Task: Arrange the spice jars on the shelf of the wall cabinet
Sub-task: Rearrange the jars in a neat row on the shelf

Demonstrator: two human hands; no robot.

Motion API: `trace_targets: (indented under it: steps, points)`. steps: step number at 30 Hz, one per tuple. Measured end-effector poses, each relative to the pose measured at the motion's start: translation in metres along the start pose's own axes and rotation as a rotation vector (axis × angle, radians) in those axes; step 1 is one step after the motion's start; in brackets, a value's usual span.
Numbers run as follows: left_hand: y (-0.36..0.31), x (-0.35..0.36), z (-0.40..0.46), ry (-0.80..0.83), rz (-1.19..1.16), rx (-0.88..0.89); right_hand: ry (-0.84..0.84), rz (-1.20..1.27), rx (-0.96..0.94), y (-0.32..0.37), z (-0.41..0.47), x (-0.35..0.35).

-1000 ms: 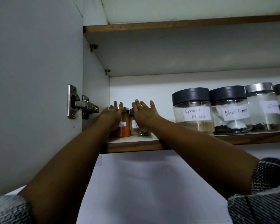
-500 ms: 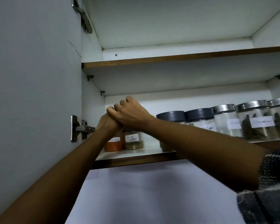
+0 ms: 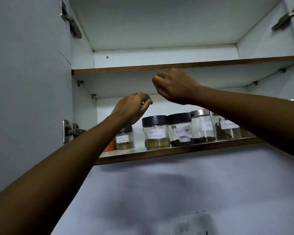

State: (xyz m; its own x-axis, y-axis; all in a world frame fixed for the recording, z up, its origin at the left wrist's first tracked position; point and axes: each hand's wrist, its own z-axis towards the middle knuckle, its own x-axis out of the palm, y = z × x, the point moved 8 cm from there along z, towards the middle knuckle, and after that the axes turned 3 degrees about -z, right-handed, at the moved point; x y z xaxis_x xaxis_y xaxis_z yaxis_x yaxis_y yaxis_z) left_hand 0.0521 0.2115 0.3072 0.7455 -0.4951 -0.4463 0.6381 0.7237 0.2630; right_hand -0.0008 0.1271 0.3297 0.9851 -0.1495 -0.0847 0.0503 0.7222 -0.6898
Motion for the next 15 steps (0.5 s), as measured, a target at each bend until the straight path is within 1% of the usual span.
trace_targets:
  steps: [3,5,7,9,12,13,15]
  points:
    - [-0.016,0.004,-0.002,0.010,-0.025,0.003,0.050,0.011,0.068,-0.017,-0.020,-0.001]
    - [-0.023,0.013,-0.005,0.050,-0.036,-0.020,0.121,0.078,0.167,-0.027,-0.031,0.007]
    - [-0.025,0.026,-0.010,0.117,-0.039,-0.063,0.269,0.218,0.284,-0.031,-0.045,0.021]
    - [-0.024,0.038,-0.014,0.182,-0.036,-0.112,0.420,0.358,0.361,-0.027,-0.060,0.038]
    - [-0.025,0.050,-0.019,0.231,-0.047,-0.145,0.610,0.460,0.383,-0.015,-0.080,0.058]
    - [-0.024,0.051,-0.019,0.232,-0.054,-0.151,0.650,0.477,0.381,-0.012,-0.086,0.062]
    - [-0.023,0.053,-0.019,0.227,-0.058,-0.155,0.679,0.510,0.377,-0.008,-0.093,0.067]
